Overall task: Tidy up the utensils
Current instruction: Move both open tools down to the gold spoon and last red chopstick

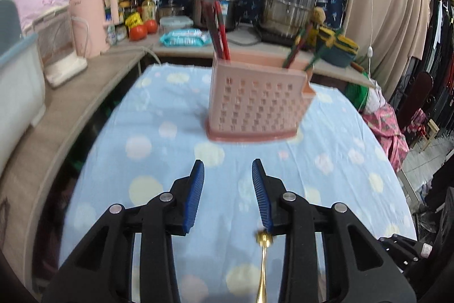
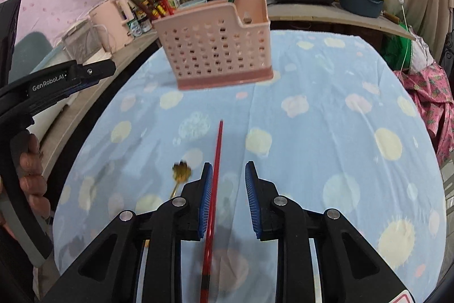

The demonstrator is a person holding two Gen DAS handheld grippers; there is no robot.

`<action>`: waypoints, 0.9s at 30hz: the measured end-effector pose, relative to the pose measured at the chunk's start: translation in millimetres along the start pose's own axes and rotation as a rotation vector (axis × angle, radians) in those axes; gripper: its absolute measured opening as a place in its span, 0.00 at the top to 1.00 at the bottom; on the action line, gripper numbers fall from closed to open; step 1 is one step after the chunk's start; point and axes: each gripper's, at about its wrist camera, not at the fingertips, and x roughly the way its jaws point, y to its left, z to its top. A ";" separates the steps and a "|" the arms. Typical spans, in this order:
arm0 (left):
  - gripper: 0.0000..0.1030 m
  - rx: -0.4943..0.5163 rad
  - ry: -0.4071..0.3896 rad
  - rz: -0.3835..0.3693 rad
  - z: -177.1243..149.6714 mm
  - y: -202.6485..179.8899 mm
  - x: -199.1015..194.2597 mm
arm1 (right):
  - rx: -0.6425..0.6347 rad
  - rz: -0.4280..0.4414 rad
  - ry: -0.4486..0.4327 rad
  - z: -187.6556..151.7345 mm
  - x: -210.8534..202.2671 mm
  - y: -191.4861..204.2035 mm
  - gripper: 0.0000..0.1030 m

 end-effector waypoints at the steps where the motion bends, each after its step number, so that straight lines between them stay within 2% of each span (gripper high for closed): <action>1: 0.67 -0.003 0.018 0.000 -10.9 -0.5 0.1 | -0.010 0.006 0.020 -9.3 1.5 3.1 0.77; 6: 0.67 0.007 0.111 -0.008 -58.4 -4.7 2.0 | -0.060 0.016 0.096 -54.5 5.4 17.8 0.76; 11: 0.67 0.013 0.172 -0.019 -89.8 -9.1 1.4 | -0.065 0.008 0.131 -77.8 5.5 18.0 0.76; 22: 0.67 0.050 0.202 -0.033 -112.1 -19.8 -4.9 | -0.075 -0.007 0.131 -87.4 3.7 20.7 0.78; 27: 0.63 0.056 0.218 -0.039 -116.4 -23.2 -2.7 | -0.087 -0.019 0.127 -90.3 2.7 21.8 0.80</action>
